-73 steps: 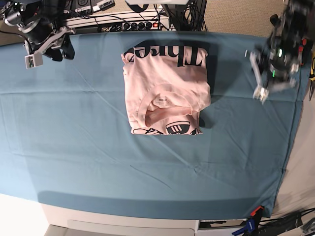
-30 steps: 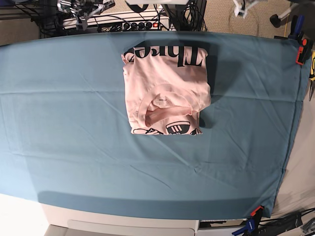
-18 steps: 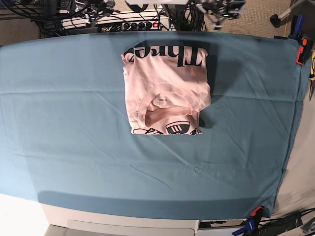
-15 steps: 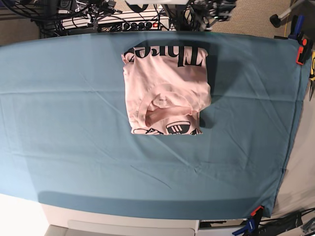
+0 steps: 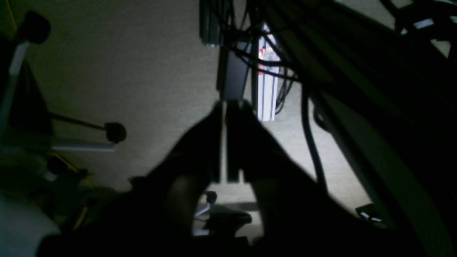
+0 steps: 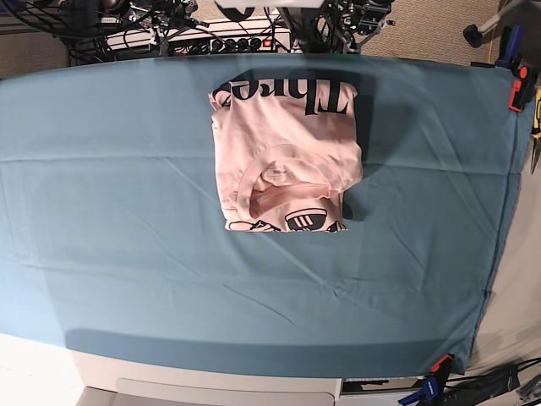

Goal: Fold the T-shirt properly

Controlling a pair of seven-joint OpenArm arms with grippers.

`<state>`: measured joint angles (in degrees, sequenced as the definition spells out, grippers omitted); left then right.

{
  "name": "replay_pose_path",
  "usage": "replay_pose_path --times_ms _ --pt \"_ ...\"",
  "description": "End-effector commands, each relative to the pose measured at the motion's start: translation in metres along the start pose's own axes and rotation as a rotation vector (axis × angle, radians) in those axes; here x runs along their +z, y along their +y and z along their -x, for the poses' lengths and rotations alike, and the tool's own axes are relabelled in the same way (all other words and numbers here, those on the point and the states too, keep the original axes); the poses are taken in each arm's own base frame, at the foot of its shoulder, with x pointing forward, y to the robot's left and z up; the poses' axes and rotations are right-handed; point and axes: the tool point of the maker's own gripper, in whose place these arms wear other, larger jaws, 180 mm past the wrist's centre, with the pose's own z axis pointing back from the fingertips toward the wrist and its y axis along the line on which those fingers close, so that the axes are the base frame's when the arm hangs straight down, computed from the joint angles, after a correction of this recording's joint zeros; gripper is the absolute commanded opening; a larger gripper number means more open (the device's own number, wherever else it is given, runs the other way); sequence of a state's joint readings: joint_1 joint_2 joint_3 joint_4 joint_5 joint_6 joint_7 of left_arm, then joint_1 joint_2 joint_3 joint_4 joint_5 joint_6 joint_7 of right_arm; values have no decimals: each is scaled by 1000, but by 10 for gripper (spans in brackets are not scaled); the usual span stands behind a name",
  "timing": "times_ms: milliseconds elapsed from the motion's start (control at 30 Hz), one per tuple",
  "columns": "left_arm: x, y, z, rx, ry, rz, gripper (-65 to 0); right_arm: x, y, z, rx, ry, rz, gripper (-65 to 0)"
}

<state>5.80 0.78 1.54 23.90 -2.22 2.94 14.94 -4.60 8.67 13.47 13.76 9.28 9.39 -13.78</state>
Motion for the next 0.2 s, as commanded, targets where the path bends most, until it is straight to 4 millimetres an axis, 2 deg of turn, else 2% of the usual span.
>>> replay_pose_path --times_ms 0,167 --pt "0 -11 -4 7 -13 38 -643 0 2 -3 -2 -14 -7 -618" --pt "0 1 -3 15 -13 21 -643 -2 16 1 -5 -17 -27 -618"
